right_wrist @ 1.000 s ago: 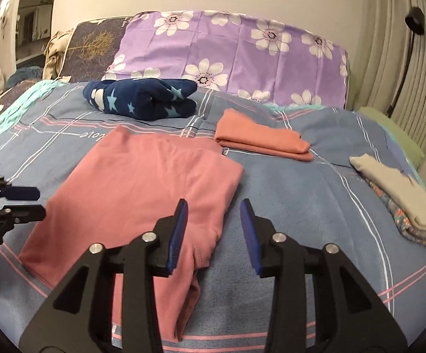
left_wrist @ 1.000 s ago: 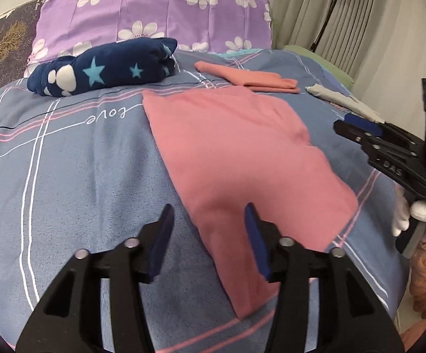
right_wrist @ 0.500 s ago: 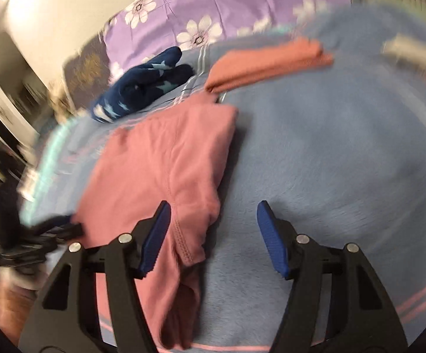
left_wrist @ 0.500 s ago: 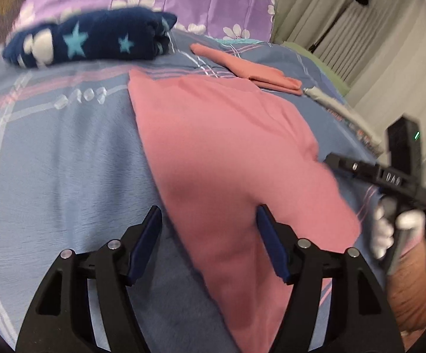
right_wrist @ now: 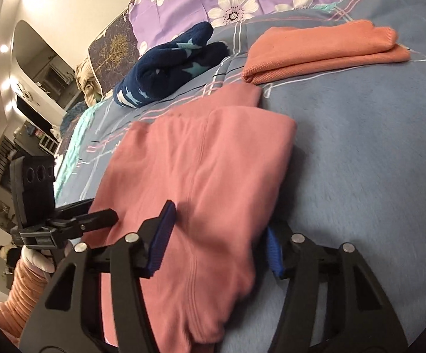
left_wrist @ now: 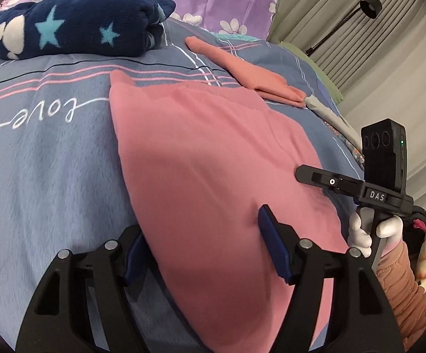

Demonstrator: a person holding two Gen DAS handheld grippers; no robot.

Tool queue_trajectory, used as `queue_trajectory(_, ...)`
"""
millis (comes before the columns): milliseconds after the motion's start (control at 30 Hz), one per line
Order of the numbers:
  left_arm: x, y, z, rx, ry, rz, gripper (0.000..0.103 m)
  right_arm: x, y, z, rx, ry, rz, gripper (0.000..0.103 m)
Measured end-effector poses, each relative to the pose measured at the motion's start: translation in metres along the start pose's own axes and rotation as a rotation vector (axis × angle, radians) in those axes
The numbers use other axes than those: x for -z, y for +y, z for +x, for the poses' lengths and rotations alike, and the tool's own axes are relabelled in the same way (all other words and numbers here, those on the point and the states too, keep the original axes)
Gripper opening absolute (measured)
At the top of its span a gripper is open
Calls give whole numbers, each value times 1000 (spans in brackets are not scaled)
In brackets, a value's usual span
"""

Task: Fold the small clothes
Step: 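Grasp the edge of the folded pink shirt with the right gripper, then lift the folded pink shirt with the right gripper and carry it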

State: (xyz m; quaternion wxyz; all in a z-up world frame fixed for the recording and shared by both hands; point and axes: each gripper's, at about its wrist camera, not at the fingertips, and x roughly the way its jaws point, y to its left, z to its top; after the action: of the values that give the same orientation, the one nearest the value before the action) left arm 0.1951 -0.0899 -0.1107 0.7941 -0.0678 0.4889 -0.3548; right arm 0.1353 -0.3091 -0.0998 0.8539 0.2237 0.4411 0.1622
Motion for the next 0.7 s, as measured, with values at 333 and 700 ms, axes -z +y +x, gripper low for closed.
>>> queue_trajectory(333, -19, -5, 12, -76, 3, 58, 53, -17, 5, 16, -42, 38, -38, 58)
queue_trajectory(700, -14, -54, -16, -301, -161, 264, 25, -4, 58, -15, 158, -123, -250, 18)
